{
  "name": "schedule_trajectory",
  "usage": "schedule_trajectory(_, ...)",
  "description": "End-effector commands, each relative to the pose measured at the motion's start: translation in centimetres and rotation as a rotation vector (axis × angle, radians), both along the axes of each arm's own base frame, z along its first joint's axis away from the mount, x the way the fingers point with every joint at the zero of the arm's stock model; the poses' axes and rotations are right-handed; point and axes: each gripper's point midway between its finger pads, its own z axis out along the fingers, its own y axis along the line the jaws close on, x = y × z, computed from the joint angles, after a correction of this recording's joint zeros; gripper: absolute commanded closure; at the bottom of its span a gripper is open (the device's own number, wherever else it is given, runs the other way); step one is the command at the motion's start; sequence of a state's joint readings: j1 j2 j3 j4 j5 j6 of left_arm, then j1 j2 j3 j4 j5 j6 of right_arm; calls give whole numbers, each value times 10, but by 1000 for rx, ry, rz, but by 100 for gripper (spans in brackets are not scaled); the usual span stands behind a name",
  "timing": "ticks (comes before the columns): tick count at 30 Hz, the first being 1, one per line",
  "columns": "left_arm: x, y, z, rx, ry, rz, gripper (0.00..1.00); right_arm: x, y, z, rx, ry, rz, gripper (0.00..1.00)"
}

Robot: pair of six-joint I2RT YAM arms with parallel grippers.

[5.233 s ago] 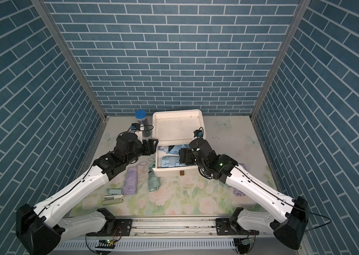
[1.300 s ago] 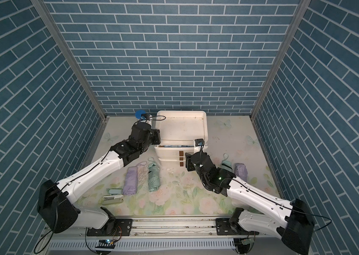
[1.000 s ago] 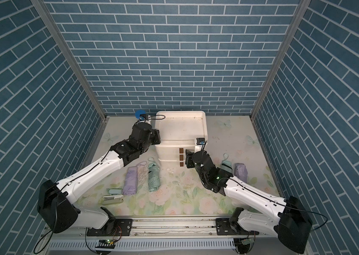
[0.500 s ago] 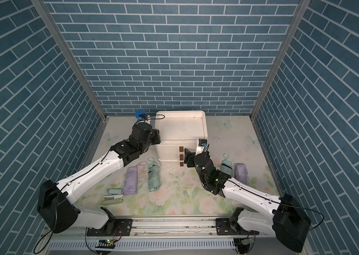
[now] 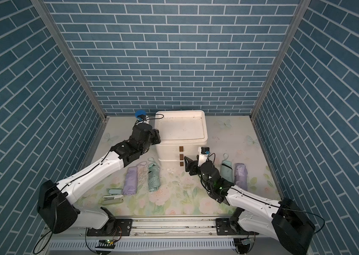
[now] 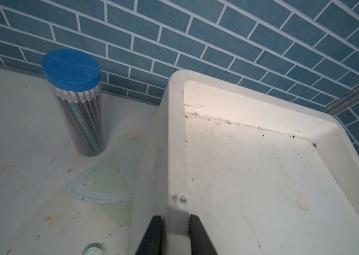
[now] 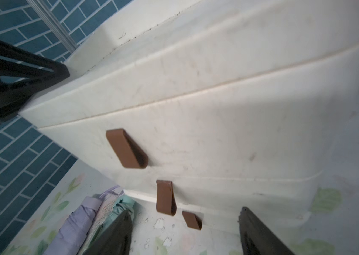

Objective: Place the umbrella in the drawer by color
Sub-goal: Close the drawer in the storage box, then open the drawer in the storage box.

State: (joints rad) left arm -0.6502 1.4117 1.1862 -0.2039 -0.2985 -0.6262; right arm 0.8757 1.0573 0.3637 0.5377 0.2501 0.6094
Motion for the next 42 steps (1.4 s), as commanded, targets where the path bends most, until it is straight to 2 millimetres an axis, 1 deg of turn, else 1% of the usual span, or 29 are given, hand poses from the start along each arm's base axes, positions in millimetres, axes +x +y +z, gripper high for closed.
schedule_trajectory(1, -27, -1, -48, 24, 167, -18, 100, -18, 11, 10, 222, 23, 102, 20)
schedule_trajectory(4, -28, 0, -53, 16, 170, -6, 100, -21, 15, -1, 293, 59, 140, 19)
schedule_trajectory(7, -28, 0, -53, 17, 169, -8, 100, -20, 20, -5, 352, 68, 156, 20)
schedule_trajectory(11, -29, 0, -47, 26, 151, -27, 100, -11, 19, -9, 399, 65, 113, 21)
schedule_trajectory(14, -30, -1, -47, 36, 143, -46, 100, -2, 16, -10, 430, 58, 79, 22)
schedule_trajectory(16, -30, -2, -48, 45, 143, -57, 100, 4, 16, -14, 444, 75, 51, 24)
schedule_trajectory(19, -31, -3, -46, 48, 137, -73, 100, 9, 22, -15, 472, 81, 54, 26)
schedule_trajectory(22, -32, -4, -46, 49, 131, -86, 100, 12, 32, -13, 490, 80, 84, 32)
schedule_trajectory(26, -32, -5, -49, 60, 138, -93, 100, 13, 39, -12, 504, 83, 106, 34)
schedule_trajectory(29, -33, -4, -48, 58, 133, -94, 100, 15, 44, -13, 500, 92, 117, 37)
schedule_trajectory(32, -34, -1, -48, 58, 129, -84, 100, 19, 47, -19, 487, 110, 106, 41)
schedule_trajectory(36, -35, -2, -48, 49, 127, -87, 100, 22, 48, -24, 491, 134, 95, 42)
schedule_trajectory(40, -37, 1, -51, 58, 129, -81, 100, 25, 54, -30, 493, 156, 104, 44)
schedule_trajectory(42, -37, 2, -50, 61, 128, -81, 100, 27, 56, -30, 502, 156, 105, 47)
